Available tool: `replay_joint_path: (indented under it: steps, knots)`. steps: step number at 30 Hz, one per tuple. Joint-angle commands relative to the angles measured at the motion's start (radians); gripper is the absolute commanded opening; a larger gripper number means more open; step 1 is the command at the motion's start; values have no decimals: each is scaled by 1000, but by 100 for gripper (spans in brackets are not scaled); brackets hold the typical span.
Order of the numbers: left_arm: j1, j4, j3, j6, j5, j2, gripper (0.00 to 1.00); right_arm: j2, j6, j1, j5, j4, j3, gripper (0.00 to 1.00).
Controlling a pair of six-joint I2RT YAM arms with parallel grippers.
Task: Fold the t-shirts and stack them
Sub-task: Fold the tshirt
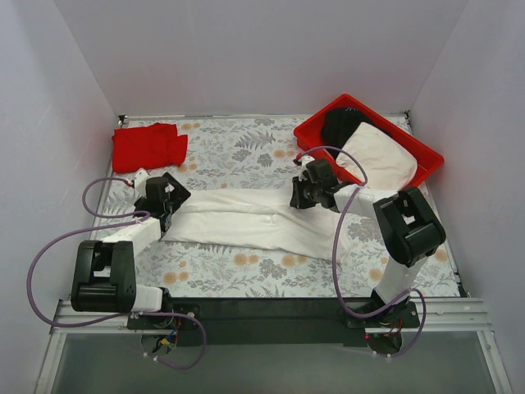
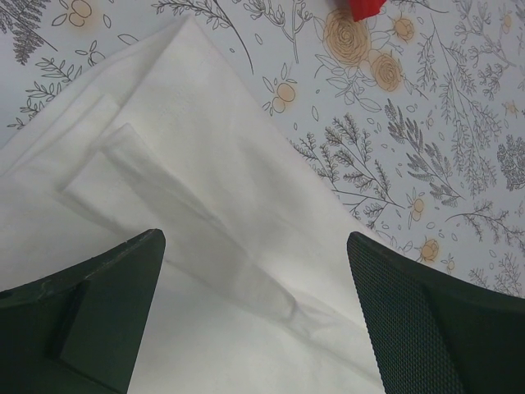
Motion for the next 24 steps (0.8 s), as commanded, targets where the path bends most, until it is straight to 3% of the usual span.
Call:
replay_joint_path:
  steps: [1, 3, 14, 24]
  knots:
    - [9, 11, -16, 11, -9, -13, 86, 0, -21, 9, -22, 32, 39, 6]
    - [9, 8, -17, 11, -9, -19, 86, -17, -22, 12, -22, 32, 32, 1]
    - [13, 3, -17, 6, 2, -21, 86, -199, -27, 98, 54, 24, -89, 1]
    - [13, -12, -20, 8, 0, -42, 86, -261, 8, 226, 114, -36, -159, 1]
